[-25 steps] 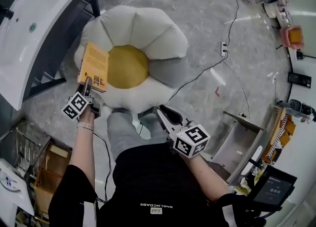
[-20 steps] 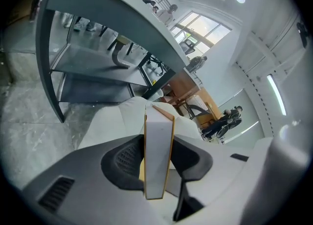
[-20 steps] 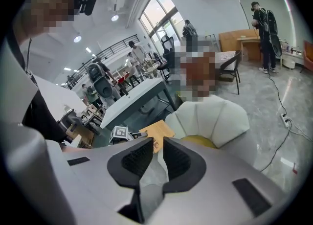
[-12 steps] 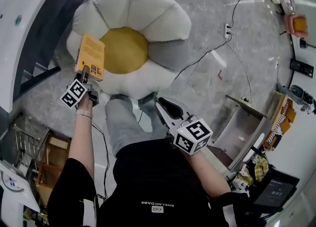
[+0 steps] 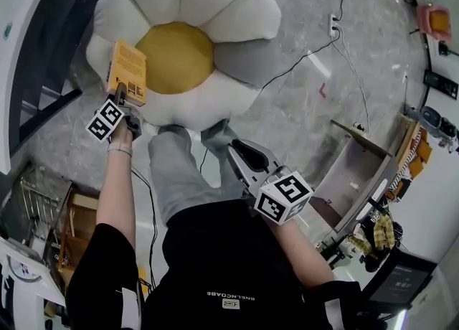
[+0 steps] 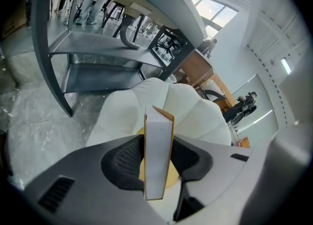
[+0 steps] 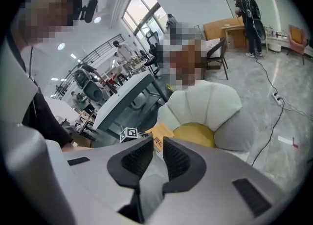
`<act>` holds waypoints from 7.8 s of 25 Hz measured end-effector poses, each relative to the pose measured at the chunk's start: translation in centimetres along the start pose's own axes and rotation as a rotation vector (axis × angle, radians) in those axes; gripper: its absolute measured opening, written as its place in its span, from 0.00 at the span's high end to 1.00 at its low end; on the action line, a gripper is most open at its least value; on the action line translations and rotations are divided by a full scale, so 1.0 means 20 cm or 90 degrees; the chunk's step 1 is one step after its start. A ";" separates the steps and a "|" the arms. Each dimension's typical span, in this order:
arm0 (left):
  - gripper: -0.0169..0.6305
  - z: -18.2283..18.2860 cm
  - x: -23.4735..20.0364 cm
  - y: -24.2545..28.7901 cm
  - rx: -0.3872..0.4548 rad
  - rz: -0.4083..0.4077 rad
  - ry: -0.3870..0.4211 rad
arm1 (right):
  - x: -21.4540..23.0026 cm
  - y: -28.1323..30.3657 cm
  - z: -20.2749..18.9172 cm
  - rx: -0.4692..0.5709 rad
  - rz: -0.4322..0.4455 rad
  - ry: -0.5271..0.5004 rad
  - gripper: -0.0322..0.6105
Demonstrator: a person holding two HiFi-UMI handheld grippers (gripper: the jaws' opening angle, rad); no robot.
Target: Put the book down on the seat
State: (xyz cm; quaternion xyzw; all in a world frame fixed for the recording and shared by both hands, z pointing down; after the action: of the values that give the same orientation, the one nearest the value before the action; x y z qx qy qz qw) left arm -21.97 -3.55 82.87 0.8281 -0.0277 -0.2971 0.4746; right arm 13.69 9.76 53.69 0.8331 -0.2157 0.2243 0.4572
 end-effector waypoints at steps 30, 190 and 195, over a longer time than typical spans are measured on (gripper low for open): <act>0.69 -0.27 0.31 0.17 -0.100 -0.011 0.180 | 0.27 -0.17 0.01 0.009 0.011 0.064 0.83; 0.65 0.16 0.84 -1.82 0.200 -0.250 0.074 | -0.59 -0.22 0.51 0.063 0.263 -0.114 0.83; 0.65 0.26 0.89 -2.00 0.275 -0.277 0.074 | -0.71 -0.16 0.54 0.064 0.315 -0.161 0.83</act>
State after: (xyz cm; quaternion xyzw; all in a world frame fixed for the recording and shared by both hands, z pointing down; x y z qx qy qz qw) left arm -19.42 8.63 40.52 0.9118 0.1149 -0.3312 0.2140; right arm 6.02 4.15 38.30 0.7983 -0.4564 0.2336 0.3159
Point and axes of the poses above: the fingertips, and each gripper's own axes: y forward along the fingers, x to its right, z out of its top, the point moved 10 cm from there along -y, backward along the fingers, and after that the axes turned 5 degrees about z, right-handed, at the moved point
